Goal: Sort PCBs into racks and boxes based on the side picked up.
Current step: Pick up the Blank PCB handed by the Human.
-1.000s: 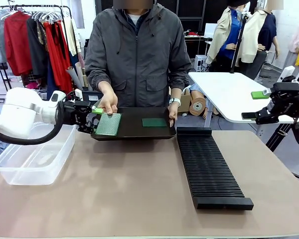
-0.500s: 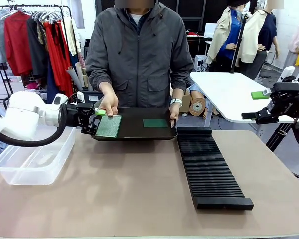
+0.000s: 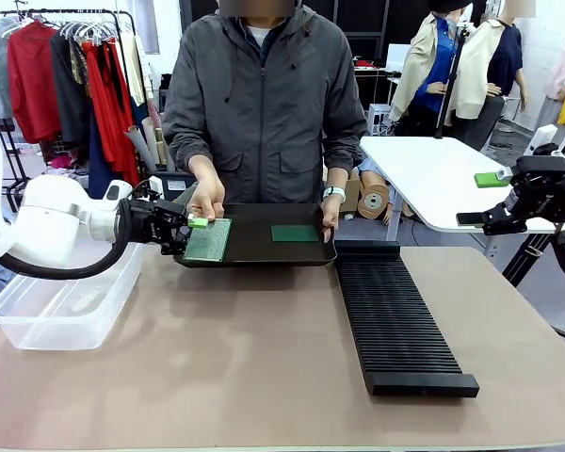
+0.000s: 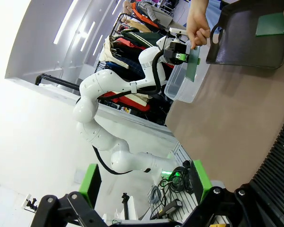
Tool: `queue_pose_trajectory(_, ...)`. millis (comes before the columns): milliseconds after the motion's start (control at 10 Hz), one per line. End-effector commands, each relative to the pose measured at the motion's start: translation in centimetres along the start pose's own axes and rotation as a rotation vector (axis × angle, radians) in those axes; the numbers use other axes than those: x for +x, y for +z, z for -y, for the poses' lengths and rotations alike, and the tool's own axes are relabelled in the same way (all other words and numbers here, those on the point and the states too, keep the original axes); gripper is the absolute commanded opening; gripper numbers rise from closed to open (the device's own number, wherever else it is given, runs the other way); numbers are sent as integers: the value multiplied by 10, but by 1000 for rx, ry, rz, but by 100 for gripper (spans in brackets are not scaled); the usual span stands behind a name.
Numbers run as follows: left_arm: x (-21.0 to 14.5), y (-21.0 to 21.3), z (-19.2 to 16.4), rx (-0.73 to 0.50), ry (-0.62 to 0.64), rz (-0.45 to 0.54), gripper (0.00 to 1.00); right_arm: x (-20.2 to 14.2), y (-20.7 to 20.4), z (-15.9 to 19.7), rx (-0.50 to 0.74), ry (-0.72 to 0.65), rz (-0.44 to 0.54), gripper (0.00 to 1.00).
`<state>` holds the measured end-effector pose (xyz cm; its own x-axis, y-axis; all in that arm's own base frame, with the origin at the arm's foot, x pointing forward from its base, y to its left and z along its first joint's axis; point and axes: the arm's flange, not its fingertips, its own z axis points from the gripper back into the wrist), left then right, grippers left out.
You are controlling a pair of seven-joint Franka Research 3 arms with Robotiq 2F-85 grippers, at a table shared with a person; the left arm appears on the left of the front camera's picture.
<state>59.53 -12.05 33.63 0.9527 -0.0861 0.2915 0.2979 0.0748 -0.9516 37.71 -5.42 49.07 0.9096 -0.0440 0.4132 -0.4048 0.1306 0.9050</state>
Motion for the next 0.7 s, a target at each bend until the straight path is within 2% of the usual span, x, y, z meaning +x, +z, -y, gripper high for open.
queue_pose_trajectory(0, 7, -9, -4, 2, 5, -5, 19, 1, 0, -1, 5, 8, 5, 100)
queue_pose_trajectory(100, 8, -10, -5, 1, 8, -7, 4, 1, 0, -1, 5, 8, 5, 100)
queue_pose_trajectory(200, 8, -11, -6, -4, 14, -12, 0, 1, 0, -1, 5, 8, 5, 100)
queue_pose_trajectory(600, 11, -10, -9, -49, 41, -16, 0, 1, 0, -1, 5, 8, 5, 100)
